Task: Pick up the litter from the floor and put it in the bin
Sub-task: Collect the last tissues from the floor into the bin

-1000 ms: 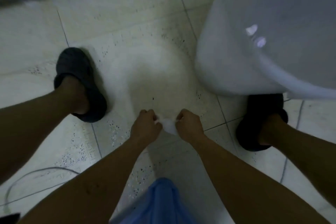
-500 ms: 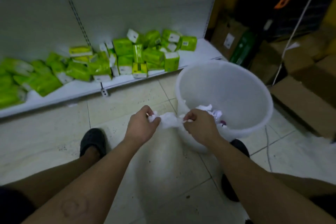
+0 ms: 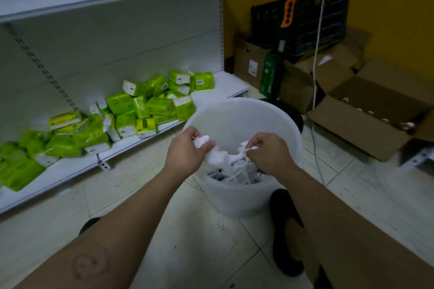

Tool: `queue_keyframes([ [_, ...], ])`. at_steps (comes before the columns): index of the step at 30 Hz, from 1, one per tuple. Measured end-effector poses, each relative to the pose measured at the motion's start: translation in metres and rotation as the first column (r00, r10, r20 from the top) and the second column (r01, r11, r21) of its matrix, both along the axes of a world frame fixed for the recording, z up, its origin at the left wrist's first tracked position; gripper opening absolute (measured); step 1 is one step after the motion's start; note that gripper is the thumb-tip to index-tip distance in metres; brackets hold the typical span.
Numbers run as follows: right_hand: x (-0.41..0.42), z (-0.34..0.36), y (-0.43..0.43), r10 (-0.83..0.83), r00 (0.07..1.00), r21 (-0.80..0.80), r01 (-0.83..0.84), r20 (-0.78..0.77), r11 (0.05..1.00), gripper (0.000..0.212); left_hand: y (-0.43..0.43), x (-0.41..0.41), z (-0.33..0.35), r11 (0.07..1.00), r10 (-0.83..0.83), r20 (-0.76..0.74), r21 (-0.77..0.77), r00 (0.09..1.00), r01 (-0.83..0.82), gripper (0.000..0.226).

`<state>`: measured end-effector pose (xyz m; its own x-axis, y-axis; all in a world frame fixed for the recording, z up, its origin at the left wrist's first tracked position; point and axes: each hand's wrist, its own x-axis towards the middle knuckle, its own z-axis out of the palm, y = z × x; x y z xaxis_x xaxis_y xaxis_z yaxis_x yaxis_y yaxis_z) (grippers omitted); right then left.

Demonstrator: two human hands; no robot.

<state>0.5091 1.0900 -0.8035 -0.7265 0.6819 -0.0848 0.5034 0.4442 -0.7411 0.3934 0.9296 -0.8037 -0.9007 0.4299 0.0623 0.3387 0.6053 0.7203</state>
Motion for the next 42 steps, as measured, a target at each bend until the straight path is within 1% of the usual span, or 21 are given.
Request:
queue_keyframes([
  [2,-0.004,-0.013,0.01,-0.007,1.0,-0.031,0.008,0.023,0.999,0.012,0.02,-0.005,-0.009,1.0,-0.007,-0.013,0.002,1.0,0.007,0.021],
  [4,-0.008,-0.023,0.019,-0.005,0.999,-0.045,0.007,0.041,0.999,0.01,0.036,-0.009,-0.02,0.998,-0.034,-0.028,-0.057,0.999,0.032,0.014],
  [5,-0.009,-0.026,0.024,0.008,0.999,-0.058,-0.005,0.048,0.998,0.011,0.042,-0.011,-0.026,0.994,-0.054,-0.028,-0.093,0.998,0.051,0.016],
  [7,-0.009,-0.031,0.031,0.054,0.996,-0.082,-0.048,0.073,0.996,0.021,0.052,-0.014,-0.038,0.977,-0.107,-0.012,-0.185,0.994,0.103,0.028],
  [10,-0.006,-0.037,0.038,0.127,0.98,-0.081,-0.115,0.153,0.99,0.051,0.056,-0.012,-0.053,0.929,-0.185,0.033,-0.32,0.982,0.185,0.047],
  [12,-0.004,-0.039,0.038,0.169,0.963,-0.066,-0.158,0.21,0.985,0.062,0.053,-0.008,-0.056,0.912,-0.201,0.036,-0.359,0.979,0.201,0.054],
  [14,-0.003,-0.038,0.031,0.222,0.944,-0.042,-0.219,0.244,0.975,0.066,0.044,-0.003,-0.055,0.904,-0.224,0.025,-0.368,0.974,0.217,0.056],
  [17,-0.001,-0.029,0.007,0.322,0.913,-0.023,-0.327,0.25,0.945,0.066,0.023,0.012,-0.048,0.884,-0.296,-0.011,-0.383,0.955,0.269,0.056],
  [19,0.003,-0.019,-0.018,0.369,0.899,0.001,-0.38,0.235,0.925,0.063,0.005,0.021,-0.04,0.875,-0.32,-0.048,-0.398,0.946,0.276,0.054],
  [23,0.017,-0.008,-0.074,0.422,0.886,0.131,-0.449,0.191,0.884,0.05,-0.039,0.04,-0.027,0.9,-0.271,-0.104,-0.379,0.957,0.214,0.045],
  [25,0.026,-0.013,-0.095,0.438,0.878,0.125,-0.465,0.194,0.876,0.049,-0.062,0.048,-0.029,0.909,-0.229,-0.103,-0.378,0.968,0.174,0.043],
  [27,0.033,-0.023,-0.11,0.468,0.85,0.1,-0.502,0.244,0.859,0.048,-0.086,0.056,-0.038,0.908,-0.197,-0.069,-0.39,0.978,0.156,0.043],
  [29,0.038,-0.035,-0.119,0.462,0.842,0.052,-0.494,0.279,0.868,0.048,-0.107,0.063,-0.051,0.902,-0.167,-0.003,-0.405,0.986,0.151,0.044],
  [32,0.044,-0.058,-0.131,0.366,0.898,-0.067,-0.361,0.245,0.93,0.048,-0.133,0.072,-0.075,0.897,-0.097,0.102,-0.422,0.99,0.131,0.047],
  [34,0.046,-0.079,-0.139,0.351,0.893,-0.119,-0.331,0.281,0.936,0.048,-0.148,0.076,-0.091,0.89,-0.052,0.171,-0.439,0.984,0.123,0.049],
  [39,0.056,-0.137,-0.15,0.37,0.794,-0.173,-0.328,0.483,0.929,0.051,-0.181,0.072,-0.132,0.843,0.023,0.335,-0.512,0.942,0.162,0.051],
  [42,0.06,-0.171,-0.152,0.373,0.722,-0.184,-0.33,0.583,0.926,0.049,-0.184,0.071,-0.16,0.832,0.025,0.423,-0.511,0.906,0.216,0.051],
])
